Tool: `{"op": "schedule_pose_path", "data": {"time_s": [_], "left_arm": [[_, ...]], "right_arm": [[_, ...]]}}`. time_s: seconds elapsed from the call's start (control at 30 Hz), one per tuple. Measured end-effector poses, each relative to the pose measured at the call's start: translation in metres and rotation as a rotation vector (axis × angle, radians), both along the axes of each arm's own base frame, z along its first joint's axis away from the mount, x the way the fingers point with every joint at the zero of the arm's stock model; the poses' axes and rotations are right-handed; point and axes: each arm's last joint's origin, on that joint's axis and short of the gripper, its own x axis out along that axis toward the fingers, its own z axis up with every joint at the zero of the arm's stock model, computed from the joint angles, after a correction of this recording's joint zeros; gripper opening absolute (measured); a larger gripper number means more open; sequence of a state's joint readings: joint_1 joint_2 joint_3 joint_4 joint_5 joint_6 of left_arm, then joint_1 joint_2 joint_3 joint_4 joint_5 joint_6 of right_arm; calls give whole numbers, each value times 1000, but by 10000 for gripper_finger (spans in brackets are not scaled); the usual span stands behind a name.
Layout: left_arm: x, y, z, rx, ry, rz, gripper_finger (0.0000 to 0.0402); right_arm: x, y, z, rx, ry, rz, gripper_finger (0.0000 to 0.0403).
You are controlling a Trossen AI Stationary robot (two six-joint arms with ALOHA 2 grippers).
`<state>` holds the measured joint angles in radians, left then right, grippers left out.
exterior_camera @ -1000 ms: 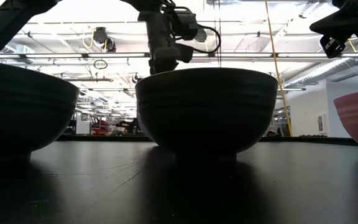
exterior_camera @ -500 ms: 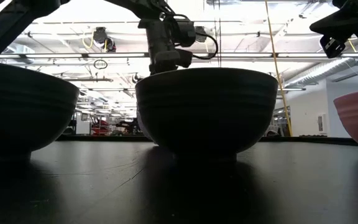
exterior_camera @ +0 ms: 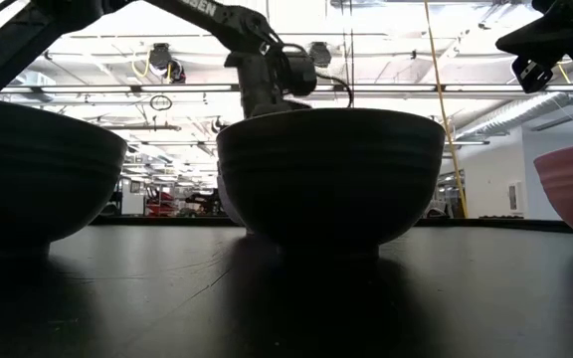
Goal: Nest bowls inside each other
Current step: Stack the white bowl on top of the black bowl
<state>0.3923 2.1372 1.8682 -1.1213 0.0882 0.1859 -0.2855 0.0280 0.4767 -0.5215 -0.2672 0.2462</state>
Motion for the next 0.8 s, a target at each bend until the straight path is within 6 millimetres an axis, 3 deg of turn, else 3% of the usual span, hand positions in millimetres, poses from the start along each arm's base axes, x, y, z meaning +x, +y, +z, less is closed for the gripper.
{"op": "schedule_pose_path", "data": {"time_s": [0.13, 0.3, 0.8], "left_arm": [[-2, -3, -14, -9, 27, -13, 69], [-5, -5, -17, -22, 36, -23, 25], [-1, -16, -18, -10, 42, -69, 27]], "right_arm": [[0, 0, 0, 0, 0, 0, 0], [0, 0, 0, 0, 1, 0, 0], [0, 0, 0, 2, 0, -1, 0]]}}
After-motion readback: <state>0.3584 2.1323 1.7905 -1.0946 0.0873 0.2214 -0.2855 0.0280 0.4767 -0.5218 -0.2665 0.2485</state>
